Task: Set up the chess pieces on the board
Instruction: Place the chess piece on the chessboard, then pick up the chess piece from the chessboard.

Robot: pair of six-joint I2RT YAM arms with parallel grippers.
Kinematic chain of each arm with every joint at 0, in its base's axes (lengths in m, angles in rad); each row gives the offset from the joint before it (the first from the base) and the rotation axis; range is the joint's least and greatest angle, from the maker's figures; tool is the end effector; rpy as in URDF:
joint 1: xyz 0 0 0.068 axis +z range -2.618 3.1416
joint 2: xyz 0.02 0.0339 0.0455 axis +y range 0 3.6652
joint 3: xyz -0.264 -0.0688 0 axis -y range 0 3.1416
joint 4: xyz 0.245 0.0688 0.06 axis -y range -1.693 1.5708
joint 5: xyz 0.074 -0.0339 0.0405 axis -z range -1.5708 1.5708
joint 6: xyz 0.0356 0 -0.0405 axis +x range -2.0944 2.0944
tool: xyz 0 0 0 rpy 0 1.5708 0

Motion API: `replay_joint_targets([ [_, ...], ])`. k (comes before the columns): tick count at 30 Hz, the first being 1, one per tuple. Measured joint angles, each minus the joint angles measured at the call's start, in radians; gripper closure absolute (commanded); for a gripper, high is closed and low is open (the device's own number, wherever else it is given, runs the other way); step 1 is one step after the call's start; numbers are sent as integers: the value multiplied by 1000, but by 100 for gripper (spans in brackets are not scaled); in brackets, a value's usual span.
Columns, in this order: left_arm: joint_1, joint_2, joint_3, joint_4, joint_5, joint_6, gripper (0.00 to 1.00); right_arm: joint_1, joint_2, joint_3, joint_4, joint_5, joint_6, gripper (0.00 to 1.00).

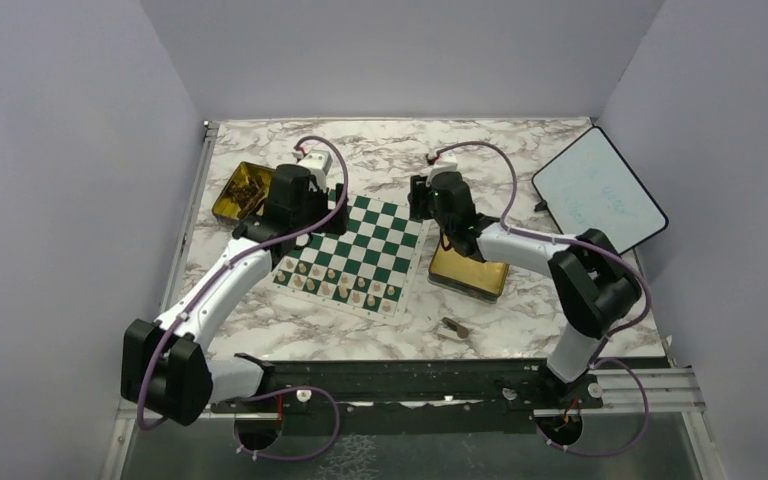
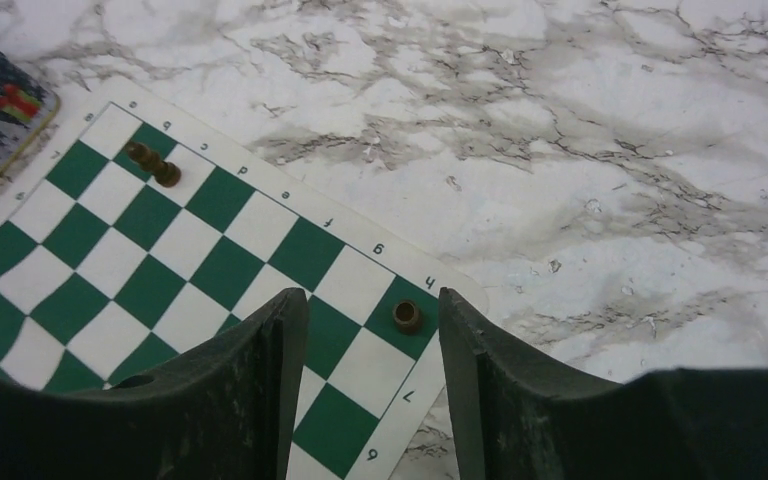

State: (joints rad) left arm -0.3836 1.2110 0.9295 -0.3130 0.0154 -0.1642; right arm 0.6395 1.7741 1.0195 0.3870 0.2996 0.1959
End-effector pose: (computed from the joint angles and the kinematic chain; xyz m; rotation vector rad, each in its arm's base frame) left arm 0.2500 -0.1015 0.2888 0.2480 2.1699 -0.3299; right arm 0.3222 0.2265 0.2091 -0.2284 1.9171 0.2699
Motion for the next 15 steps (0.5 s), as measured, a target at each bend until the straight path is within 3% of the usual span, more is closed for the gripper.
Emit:
replay_joint_targets([
  [4, 30, 127, 127, 5, -3, -23, 30, 0, -114, -13, -68, -23, 38, 46],
  [7, 50, 252, 237, 13, -8, -35, 38, 0, -219, -59, -93, -50, 66, 40],
  [15, 64, 562, 470, 48, -35, -38, 46, 0, -435, -208, -166, -102, 103, 35],
])
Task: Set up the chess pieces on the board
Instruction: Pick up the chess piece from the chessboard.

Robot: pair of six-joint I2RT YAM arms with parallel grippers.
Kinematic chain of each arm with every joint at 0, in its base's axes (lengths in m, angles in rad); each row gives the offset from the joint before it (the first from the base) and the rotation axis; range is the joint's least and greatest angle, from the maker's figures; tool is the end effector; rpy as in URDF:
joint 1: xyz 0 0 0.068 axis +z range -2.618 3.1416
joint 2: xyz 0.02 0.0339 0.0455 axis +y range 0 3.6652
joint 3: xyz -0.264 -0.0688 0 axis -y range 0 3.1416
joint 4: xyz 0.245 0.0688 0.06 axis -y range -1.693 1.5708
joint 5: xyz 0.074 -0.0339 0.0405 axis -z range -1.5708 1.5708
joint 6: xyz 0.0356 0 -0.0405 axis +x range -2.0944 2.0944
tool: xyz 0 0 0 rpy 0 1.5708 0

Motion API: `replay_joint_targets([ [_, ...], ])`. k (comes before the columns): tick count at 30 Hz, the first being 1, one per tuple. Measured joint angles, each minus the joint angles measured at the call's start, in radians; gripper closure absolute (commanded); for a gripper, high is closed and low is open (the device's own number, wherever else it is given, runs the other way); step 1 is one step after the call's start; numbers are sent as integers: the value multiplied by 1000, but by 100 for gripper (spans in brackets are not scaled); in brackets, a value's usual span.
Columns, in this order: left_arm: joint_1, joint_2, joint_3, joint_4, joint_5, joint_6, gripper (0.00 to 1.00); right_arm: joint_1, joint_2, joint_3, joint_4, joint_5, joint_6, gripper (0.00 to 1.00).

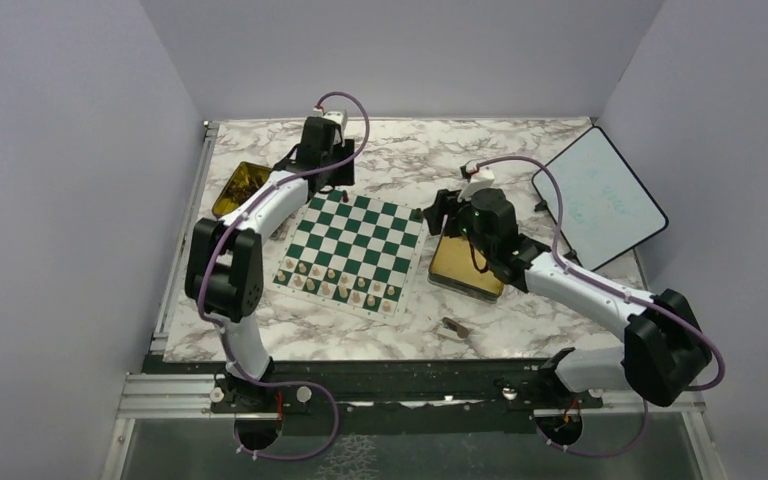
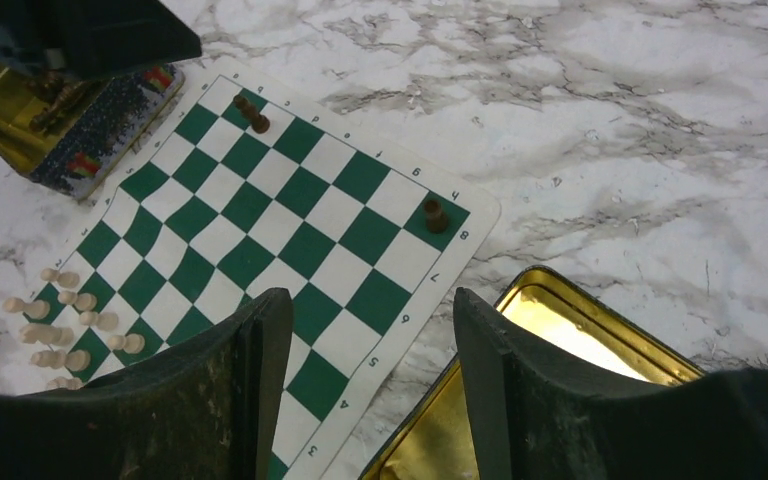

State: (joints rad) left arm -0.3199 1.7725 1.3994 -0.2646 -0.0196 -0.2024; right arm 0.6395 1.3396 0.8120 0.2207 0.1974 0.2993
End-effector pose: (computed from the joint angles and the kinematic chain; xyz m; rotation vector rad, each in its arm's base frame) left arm 0.3903 -0.1286 0.2735 0.1195 2.2182 -0.2678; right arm 0.2491 0.1766 0.2661 -0.1851 1.8884 0.4596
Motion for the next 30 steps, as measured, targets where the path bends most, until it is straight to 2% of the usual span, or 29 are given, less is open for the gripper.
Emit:
replay_joint_targets([
  [5, 1, 159, 73, 14, -10, 0, 55, 0, -87, -44, -48, -5, 14, 35],
  [10, 5, 246, 94, 16, -10, 1, 60, 0, -140, -58, -59, -5, 23, 35],
  [30, 6, 257, 95, 23, -12, 5, 72, 0, -133, -58, -66, -9, 26, 35],
])
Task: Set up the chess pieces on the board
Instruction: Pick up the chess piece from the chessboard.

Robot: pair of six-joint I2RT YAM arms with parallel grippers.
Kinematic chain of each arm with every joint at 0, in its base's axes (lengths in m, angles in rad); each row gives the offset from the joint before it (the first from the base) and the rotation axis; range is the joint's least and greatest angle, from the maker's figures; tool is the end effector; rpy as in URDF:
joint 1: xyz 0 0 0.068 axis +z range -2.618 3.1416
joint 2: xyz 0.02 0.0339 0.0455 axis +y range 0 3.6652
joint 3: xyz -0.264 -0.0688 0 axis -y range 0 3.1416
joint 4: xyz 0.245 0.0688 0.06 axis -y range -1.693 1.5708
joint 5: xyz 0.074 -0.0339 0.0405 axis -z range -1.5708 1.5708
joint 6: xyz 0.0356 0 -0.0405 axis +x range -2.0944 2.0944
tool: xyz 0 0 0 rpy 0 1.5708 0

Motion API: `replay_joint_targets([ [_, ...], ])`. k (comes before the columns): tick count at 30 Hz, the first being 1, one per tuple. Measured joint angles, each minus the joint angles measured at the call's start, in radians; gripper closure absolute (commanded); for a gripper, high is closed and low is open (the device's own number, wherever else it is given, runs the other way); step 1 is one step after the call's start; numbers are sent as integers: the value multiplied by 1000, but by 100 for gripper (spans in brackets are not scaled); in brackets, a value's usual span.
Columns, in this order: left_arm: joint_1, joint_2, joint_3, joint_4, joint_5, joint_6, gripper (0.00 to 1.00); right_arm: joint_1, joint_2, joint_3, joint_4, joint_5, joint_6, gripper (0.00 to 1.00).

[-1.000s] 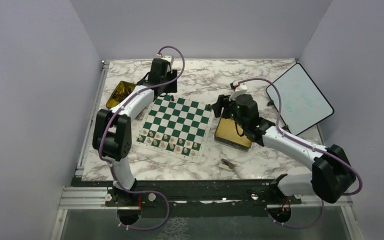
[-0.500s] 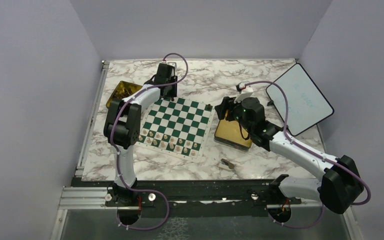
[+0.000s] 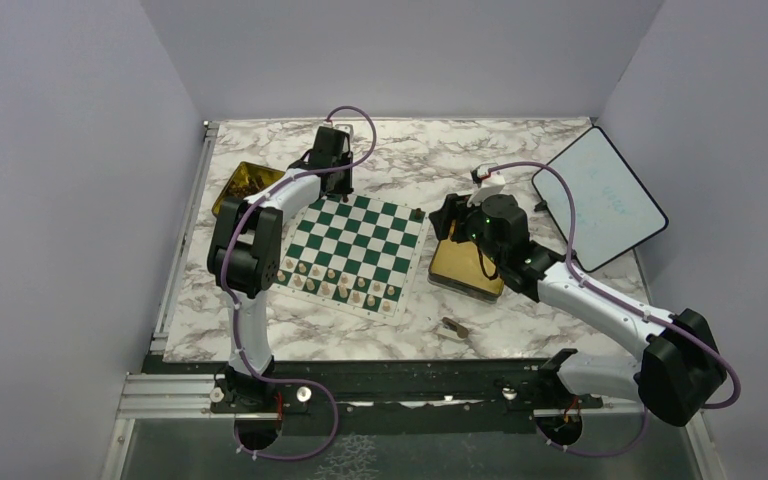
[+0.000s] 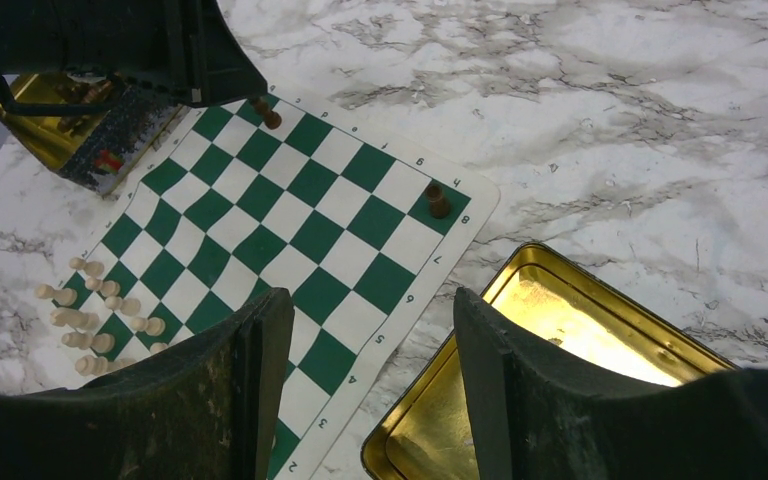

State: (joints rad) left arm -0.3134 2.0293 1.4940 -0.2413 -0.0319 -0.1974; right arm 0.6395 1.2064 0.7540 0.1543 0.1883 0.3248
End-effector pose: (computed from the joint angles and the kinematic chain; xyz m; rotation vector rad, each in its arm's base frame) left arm 0.4345 -0.1396 0.2001 0.1209 2.3539 -0.2133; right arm 0.2260 0.1598 0.2750 -0.1657 1.8853 0.4889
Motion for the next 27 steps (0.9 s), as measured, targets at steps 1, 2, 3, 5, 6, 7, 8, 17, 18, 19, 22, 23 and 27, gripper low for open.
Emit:
replay_joint_targets([
  [1, 0, 0, 0, 0, 0, 0, 73, 0, 0, 0, 0, 0, 0, 35],
  [2, 0, 0, 0, 0, 0, 0, 73, 0, 0, 0, 0, 0, 0, 35],
  [3, 0, 1, 0, 0, 0, 0, 73, 0, 0, 0, 0, 0, 0, 35],
  [5, 0, 1, 0, 0, 0, 0, 73, 0, 1, 0, 0, 0, 0, 35],
  [6, 0, 1, 0, 0, 0, 1, 74, 0, 2, 0, 0, 0, 0, 35],
  [7, 0, 1, 0, 0, 0, 2, 74, 0, 2, 0, 0, 0, 0, 35],
  [8, 0, 1, 0, 0, 0, 3, 74, 0, 2, 0, 0, 0, 0, 35],
  [17, 0, 24, 17, -10, -4, 8, 75, 0, 2, 0, -1, 0, -4, 35],
  [18, 0, 26, 17, -11, -5, 10, 75, 0, 2, 0, -1, 1, -4, 35],
  [19, 0, 27, 17, -14, -6, 11, 75, 0, 2, 0, -2, 1, -4, 35],
  [22, 0, 34, 18, -21, -7, 15, 76, 0, 2, 0, -8, 1, -5, 35],
  [23, 0, 35, 19, -23, -7, 16, 76, 0, 2, 0, -11, 1, -5, 35],
  [27, 0, 37, 19, -30, -7, 19, 79, 0, 2, 0, -21, 1, -10, 35],
])
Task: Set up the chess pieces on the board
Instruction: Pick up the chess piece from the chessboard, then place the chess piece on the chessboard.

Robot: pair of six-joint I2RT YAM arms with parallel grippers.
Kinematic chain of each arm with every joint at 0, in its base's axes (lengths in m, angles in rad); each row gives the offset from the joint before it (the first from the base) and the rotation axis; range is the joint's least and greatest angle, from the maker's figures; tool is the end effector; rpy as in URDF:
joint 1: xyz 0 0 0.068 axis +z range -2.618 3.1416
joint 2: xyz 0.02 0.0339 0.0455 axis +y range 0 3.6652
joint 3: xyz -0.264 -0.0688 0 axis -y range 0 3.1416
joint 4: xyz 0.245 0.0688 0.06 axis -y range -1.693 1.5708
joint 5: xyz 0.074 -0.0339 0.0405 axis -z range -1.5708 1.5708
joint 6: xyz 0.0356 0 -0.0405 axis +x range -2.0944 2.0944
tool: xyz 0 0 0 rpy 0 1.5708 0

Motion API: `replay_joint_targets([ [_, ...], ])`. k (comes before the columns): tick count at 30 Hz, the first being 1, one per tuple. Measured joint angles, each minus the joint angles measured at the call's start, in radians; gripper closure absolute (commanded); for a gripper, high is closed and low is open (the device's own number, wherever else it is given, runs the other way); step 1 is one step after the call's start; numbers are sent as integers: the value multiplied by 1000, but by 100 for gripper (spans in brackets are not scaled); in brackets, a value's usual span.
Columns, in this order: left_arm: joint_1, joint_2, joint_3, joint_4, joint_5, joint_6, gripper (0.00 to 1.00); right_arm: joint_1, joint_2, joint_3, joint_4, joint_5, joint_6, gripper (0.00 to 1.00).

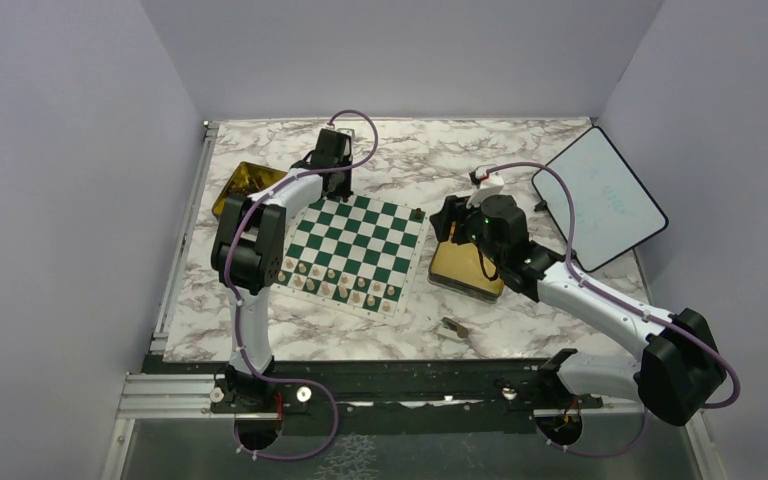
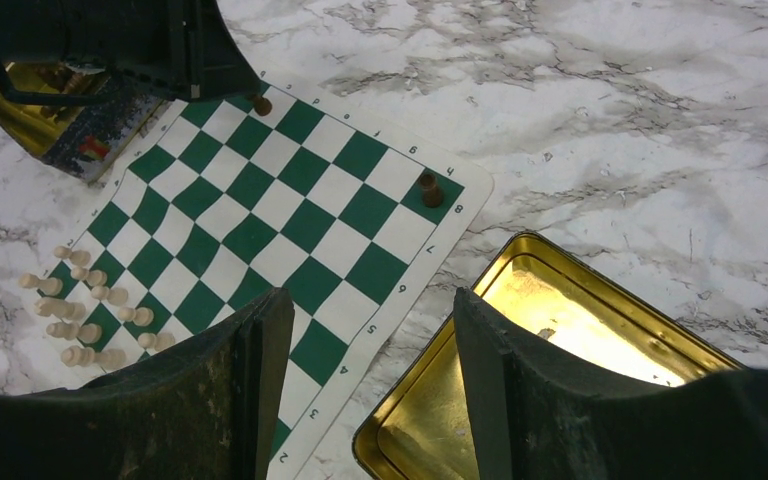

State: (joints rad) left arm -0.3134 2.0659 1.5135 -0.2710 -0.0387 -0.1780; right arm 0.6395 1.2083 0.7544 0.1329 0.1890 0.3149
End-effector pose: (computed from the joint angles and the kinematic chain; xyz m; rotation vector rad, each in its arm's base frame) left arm 0.4380 -0.1405 0.1879 0.1443 2.3971 -0.1840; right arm 0.2257 0.1595 0.2725 -0.1797 1.9052 0.4718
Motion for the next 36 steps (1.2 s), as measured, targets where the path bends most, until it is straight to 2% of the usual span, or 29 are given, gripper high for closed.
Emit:
replay_joint_targets([
  [10, 0, 0, 9, -2, 7, 2, 83, 0, 7, 0, -1, 0, -1, 35],
  [27, 0, 9, 18, -5, 21, 3, 82, 0, 11, 0, -7, 1, -2, 35],
  [36, -1, 19, 18, -7, 23, 8, 60, 0, 7, 0, -11, 4, -2, 35],
])
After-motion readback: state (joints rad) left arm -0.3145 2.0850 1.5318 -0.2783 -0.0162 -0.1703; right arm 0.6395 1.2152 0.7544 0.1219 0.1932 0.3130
